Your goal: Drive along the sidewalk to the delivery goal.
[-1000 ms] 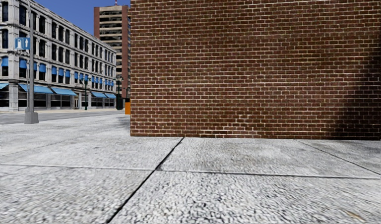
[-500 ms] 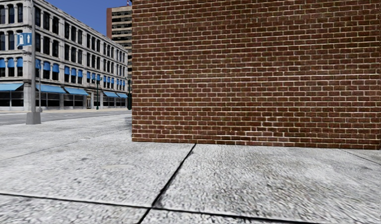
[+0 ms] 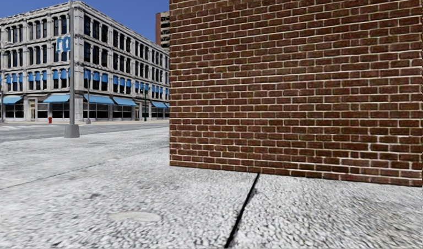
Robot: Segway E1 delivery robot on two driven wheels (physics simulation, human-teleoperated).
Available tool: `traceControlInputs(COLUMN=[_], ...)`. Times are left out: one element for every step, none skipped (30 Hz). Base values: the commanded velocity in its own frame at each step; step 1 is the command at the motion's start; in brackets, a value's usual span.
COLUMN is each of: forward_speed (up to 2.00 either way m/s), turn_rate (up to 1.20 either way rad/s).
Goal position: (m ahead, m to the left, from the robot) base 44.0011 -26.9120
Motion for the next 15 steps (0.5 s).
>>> traceControlInputs(forward_speed=[1.80, 1.80, 1.80, 1.80, 1.80, 1.80, 1.80, 1.80, 1.80, 1.80, 1.79, 1.79, 1.79, 1.79, 1.79], turn_rate=[0.68, 0.68, 0.69, 0.69, 0.69, 0.69, 0.69, 0.69, 0.69, 0.69, 0.67, 0.65, 0.65, 0.65, 0.64])
